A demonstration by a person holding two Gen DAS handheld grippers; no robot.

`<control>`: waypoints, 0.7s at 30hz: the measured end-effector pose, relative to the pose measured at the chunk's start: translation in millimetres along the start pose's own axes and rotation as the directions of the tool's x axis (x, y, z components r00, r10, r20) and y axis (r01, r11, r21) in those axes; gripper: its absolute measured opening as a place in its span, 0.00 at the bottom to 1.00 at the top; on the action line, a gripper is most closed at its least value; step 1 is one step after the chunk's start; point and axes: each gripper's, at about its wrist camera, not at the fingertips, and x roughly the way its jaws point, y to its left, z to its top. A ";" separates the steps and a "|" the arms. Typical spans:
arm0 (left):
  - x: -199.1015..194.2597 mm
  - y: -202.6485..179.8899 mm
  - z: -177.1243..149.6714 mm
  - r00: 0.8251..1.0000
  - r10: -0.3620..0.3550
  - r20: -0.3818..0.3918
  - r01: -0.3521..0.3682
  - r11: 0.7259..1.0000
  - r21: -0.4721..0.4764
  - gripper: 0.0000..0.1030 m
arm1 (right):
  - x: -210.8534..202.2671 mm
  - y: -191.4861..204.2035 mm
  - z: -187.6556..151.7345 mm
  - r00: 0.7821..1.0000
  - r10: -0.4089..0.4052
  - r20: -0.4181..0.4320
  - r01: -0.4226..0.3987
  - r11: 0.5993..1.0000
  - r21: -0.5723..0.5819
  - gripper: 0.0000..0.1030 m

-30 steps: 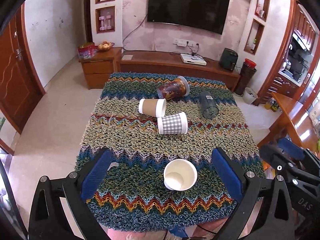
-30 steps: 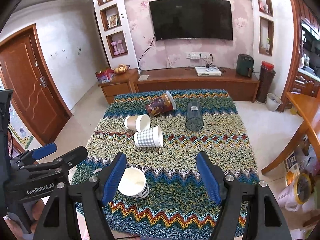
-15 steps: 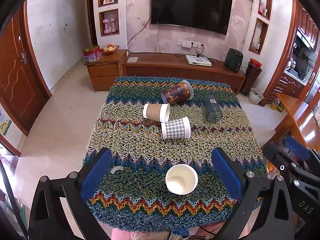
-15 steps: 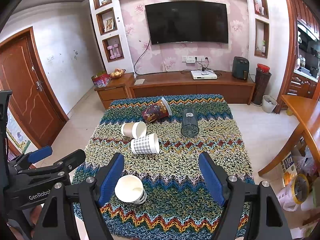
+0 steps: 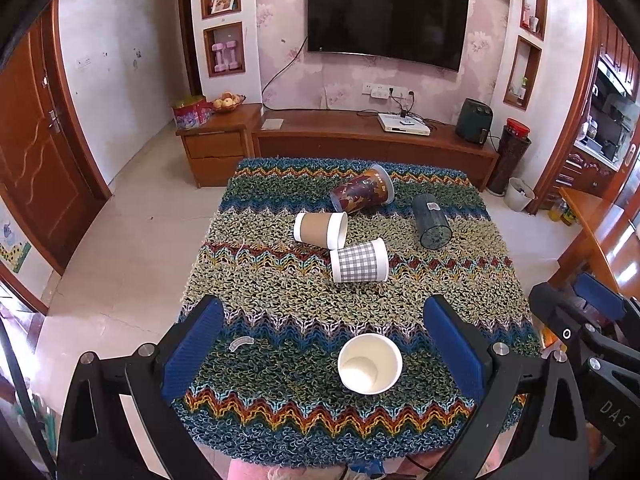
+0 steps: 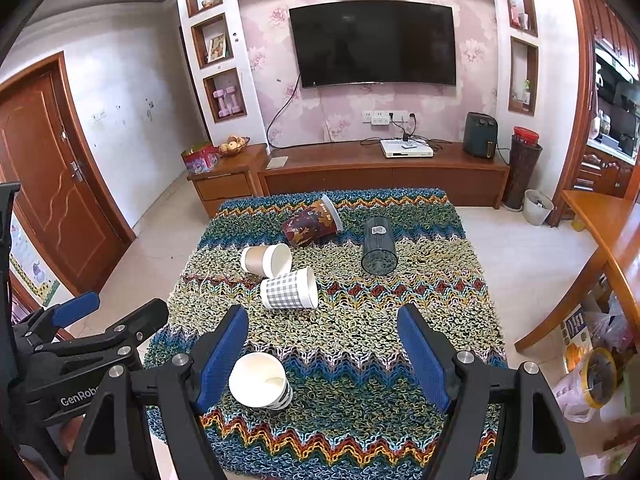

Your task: Flip cup upright

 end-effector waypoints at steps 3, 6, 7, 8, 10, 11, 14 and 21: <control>-0.1 -0.7 -0.2 1.000 0.006 0.002 -0.006 1.000 0.001 0.97 | 0.4 -0.5 -0.1 1.000 -0.001 -0.003 0.001 1.000 0.001 0.75; 1.0 -1.0 -1.2 1.000 0.009 -0.001 -0.009 1.000 0.001 0.97 | 1.2 -1.3 0.6 1.000 -0.003 -0.004 0.003 1.000 0.005 0.75; 1.2 -1.5 -1.4 1.000 0.010 -0.002 -0.010 1.000 0.001 0.97 | 1.5 -2.0 0.7 1.000 -0.004 -0.006 0.004 1.000 0.007 0.75; 1.3 -1.8 -1.8 1.000 0.010 -0.003 -0.010 1.000 0.001 0.97 | 1.9 -2.4 1.0 1.000 -0.003 -0.008 0.003 1.000 0.009 0.75; 1.3 -2.1 -2.0 1.000 0.011 -0.003 -0.011 1.000 0.002 0.97 | 2.8 -3.7 2.0 1.000 -0.003 -0.009 0.003 1.000 0.012 0.75; 1.6 -2.8 -2.3 1.000 0.012 -0.003 -0.012 1.000 0.004 0.97 | 2.9 -3.7 2.2 1.000 -0.003 -0.009 0.003 1.000 0.012 0.75; 2.7 -2.8 -2.5 1.000 0.007 -0.009 -0.007 1.000 0.008 0.97 | 4.3 -4.7 1.9 1.000 -0.002 -0.014 0.002 1.000 0.013 0.75; 4.9 -3.1 -1.4 1.000 0.006 -0.012 -0.006 1.000 0.007 0.97 | 4.8 -5.0 1.7 1.000 -0.002 -0.018 0.002 1.000 0.013 0.75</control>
